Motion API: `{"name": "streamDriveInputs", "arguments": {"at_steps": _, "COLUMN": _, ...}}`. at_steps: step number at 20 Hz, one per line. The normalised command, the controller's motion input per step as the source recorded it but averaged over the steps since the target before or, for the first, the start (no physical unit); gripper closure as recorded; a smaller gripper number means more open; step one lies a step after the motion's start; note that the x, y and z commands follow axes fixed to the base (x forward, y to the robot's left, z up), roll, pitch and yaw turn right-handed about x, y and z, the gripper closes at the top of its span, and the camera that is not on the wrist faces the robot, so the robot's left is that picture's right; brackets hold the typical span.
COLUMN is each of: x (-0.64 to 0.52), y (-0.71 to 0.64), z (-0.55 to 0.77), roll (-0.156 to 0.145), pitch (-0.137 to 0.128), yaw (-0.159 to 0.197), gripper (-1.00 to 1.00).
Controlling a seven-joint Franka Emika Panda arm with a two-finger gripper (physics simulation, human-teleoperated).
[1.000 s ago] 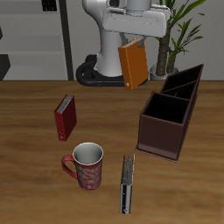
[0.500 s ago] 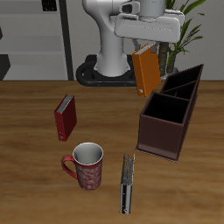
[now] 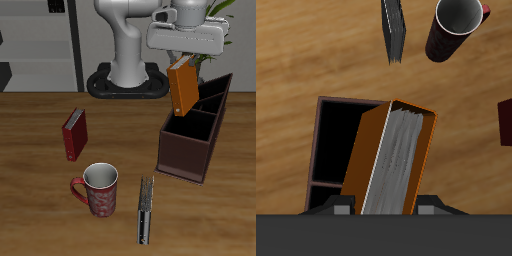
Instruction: Place the orange book into the left desk caddy's right compartment
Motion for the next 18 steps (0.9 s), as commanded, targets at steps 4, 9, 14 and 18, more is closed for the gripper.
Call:
{"name": "streamDriveInputs", "arguments": {"at_steps": 4, "x": 0.13, "y": 0.39, "z": -0.05, "roll": 0.024, "pitch": 0.017, "yaw": -0.008, "gripper": 1.0}}
{"name": "streamDriveInputs", "arguments": {"at_steps": 9, "x": 0.08, "y": 0.25, "z": -0.01, "roll": 0.006, "pitch": -0.015, "yaw": 0.028, "gripper": 1.0}}
{"name": "streamDriveInputs", "arguments": {"at_steps": 14, "x": 0.21, "y": 0.03, "z": -0.09, "roll": -0.014, "pitch": 0.007, "yaw": -0.006, "gripper": 1.0}}
{"name": "streamDriveInputs", "arguments": {"at_steps": 18, "x": 0.12, "y": -0.03, "z": -0.16, "roll": -0.014, "pitch": 0.008, "yaw": 0.0, "gripper": 1.0}}
